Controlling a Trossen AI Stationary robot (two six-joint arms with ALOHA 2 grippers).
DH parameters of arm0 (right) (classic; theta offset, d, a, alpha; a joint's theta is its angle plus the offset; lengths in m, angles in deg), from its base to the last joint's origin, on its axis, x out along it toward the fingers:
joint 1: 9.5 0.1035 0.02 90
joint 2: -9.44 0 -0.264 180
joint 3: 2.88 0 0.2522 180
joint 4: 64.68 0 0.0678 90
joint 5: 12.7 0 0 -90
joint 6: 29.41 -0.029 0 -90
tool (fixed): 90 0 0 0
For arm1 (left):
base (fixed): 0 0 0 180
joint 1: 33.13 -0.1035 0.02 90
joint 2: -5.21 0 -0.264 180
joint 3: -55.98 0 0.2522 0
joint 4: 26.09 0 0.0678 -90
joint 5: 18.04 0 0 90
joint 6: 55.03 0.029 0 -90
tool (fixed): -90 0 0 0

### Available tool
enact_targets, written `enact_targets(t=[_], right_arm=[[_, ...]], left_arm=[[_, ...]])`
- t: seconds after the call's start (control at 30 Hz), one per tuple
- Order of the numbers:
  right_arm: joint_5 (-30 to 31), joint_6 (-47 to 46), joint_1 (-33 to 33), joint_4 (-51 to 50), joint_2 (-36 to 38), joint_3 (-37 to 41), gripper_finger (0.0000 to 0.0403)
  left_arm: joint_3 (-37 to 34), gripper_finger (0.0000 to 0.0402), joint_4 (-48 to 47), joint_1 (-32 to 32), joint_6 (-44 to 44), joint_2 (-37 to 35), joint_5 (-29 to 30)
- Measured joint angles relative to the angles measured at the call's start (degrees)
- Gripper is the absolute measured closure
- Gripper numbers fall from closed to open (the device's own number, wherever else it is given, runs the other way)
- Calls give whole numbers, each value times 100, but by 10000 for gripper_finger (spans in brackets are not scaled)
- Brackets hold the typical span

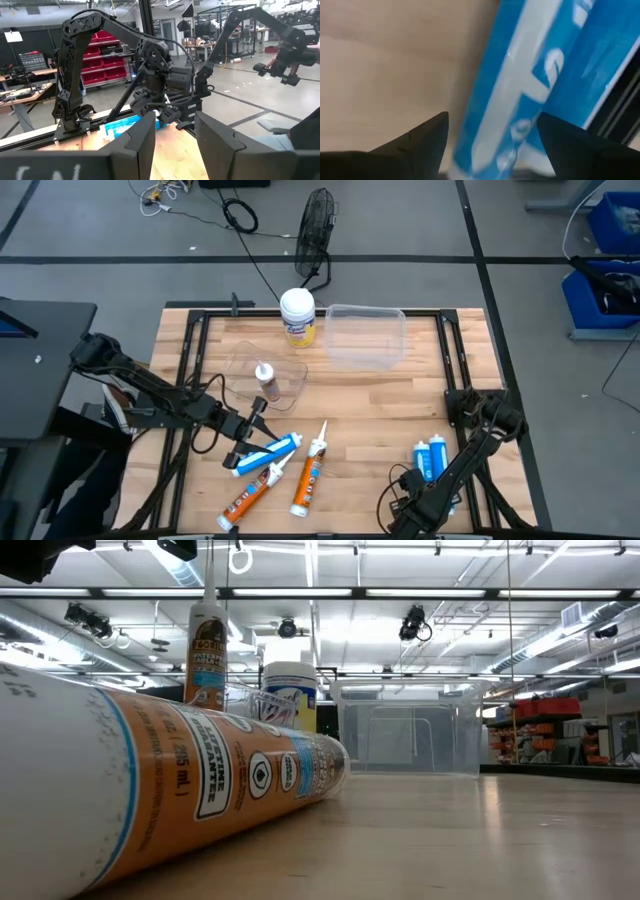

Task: Pick & place silicon tubes, Sealant and Lysol wipes
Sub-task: Put the middle blue sealant into the top transparent bin

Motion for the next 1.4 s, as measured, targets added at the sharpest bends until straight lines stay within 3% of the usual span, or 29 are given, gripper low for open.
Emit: enact_targets(t=[0.27,0.6,0.7,0.8,1.0,1.33,1.4], right_arm=[[-28,165,7,614,52,634,100],[511,632,-38,977,42,778,186],[674,734,-58,845,37,778,190],[1163,751,-54,742,37,778,190],[2738,552,-86,651,10,807,190],[2601,795,-156,1189,181,812,190],[2496,818,-204,1281,223,811,172]], left_arm=[[0,259,-59,0,0,-2,0],[0,259,-56,0,-2,-2,0],[0,259,-57,0,-2,-2,0],[0,259,-73,0,-2,-2,0],[0,259,-80,0,-2,-2,0],[0,259,-84,0,-13,-2,0],[0,259,-86,0,-13,-2,0]])
